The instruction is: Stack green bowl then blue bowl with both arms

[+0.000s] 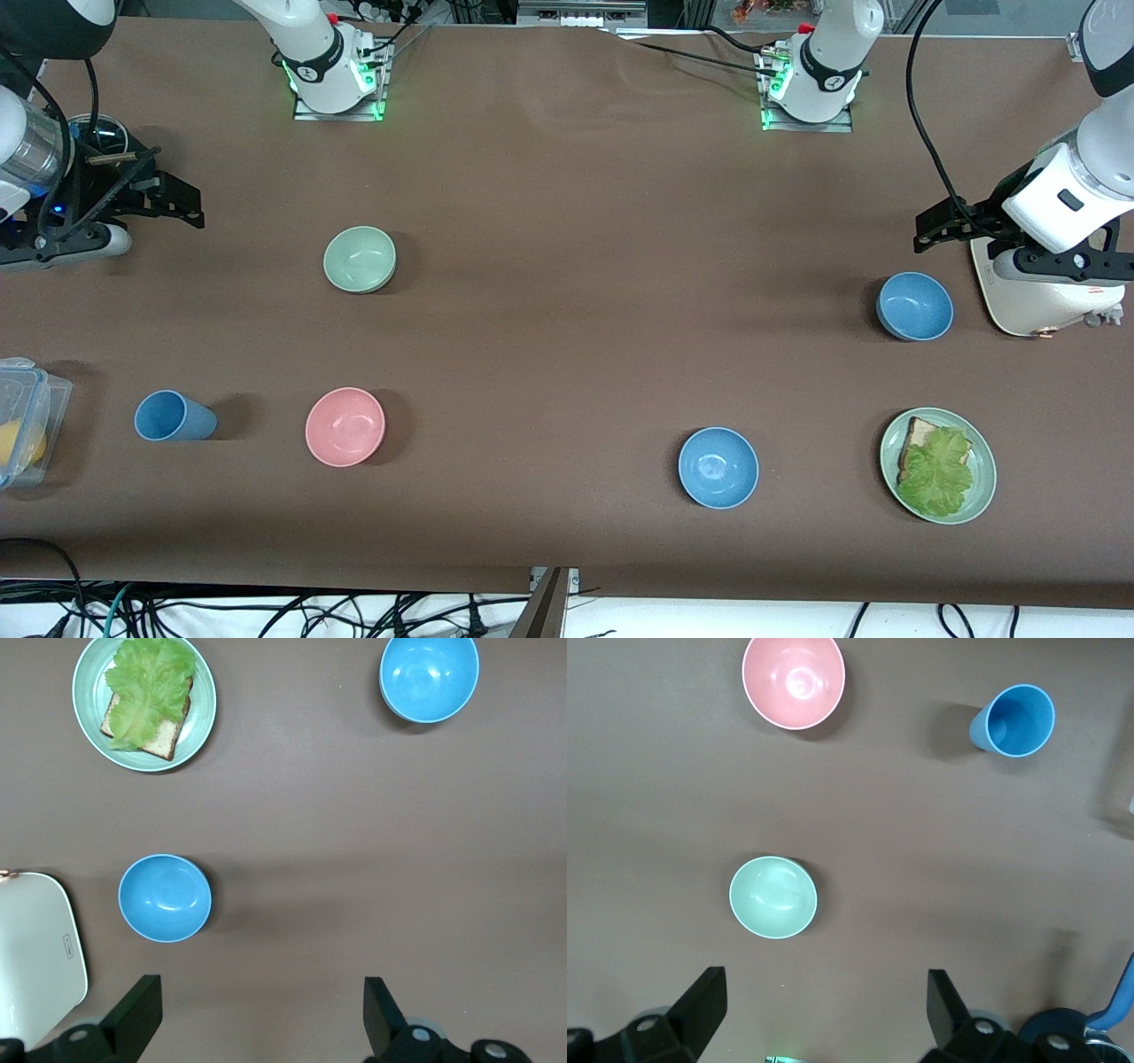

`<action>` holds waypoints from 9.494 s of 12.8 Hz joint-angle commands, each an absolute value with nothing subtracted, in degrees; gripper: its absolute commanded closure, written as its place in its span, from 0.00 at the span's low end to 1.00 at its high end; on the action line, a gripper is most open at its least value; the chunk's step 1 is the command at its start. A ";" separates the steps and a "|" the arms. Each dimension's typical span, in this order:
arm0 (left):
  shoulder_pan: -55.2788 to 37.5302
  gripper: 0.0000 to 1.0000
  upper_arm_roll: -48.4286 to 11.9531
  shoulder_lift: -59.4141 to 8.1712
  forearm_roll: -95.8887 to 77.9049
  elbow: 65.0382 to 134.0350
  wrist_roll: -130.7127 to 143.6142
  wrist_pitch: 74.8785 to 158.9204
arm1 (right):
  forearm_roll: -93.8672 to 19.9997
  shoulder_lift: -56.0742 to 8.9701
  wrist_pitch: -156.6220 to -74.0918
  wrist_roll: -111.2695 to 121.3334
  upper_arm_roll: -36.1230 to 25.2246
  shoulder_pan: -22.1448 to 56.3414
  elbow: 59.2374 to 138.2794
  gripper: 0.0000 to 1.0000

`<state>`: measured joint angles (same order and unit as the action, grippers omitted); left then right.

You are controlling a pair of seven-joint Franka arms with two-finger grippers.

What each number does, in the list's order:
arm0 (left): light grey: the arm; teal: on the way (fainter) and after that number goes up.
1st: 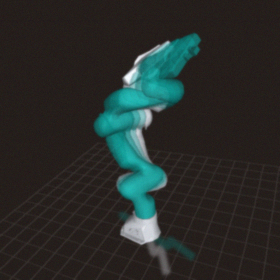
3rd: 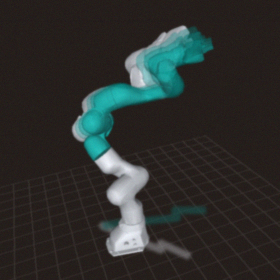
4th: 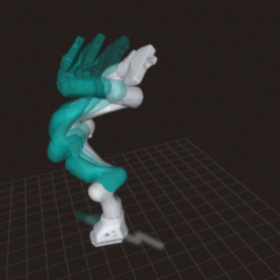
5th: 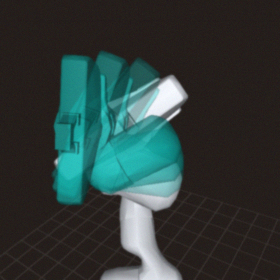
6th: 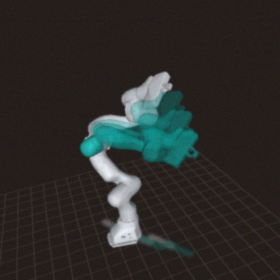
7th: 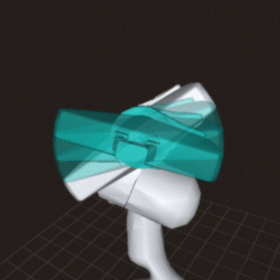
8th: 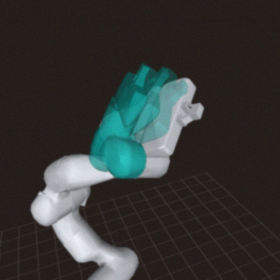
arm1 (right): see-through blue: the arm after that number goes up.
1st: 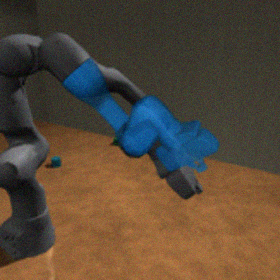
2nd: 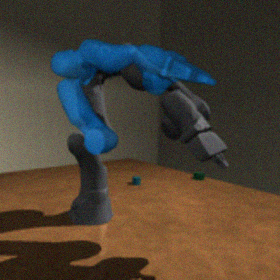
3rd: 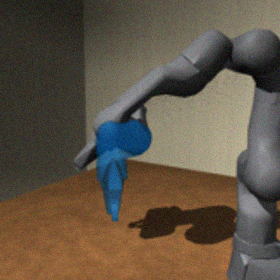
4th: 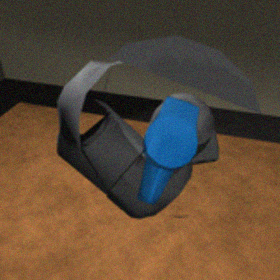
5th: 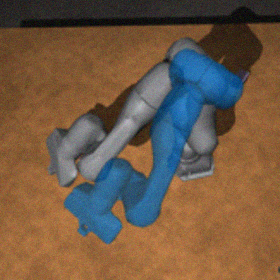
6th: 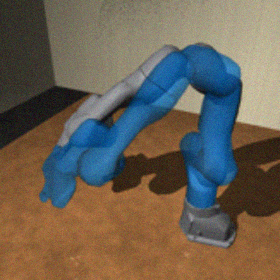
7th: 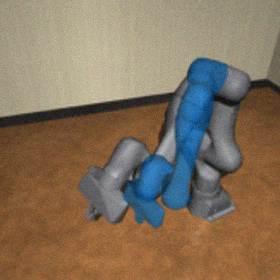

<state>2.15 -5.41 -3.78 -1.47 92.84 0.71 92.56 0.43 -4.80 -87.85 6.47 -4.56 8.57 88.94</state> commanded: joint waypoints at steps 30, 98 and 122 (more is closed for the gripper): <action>1.76 0.00 -5.19 -4.66 -1.49 90.88 1.23 91.05 | -0.26 -3.78 -88.59 5.80 -3.96 8.26 89.38 0.00; 1.76 0.00 -5.19 -4.66 -1.85 90.88 1.32 90.97 | -6.33 -10.81 -148.19 1.33 -0.36 10.11 142.12 1.00; 1.76 0.00 -5.19 -4.66 -1.93 90.97 1.32 90.97 | -4.92 -46.58 -137.55 -49.57 4.66 38.85 84.64 0.10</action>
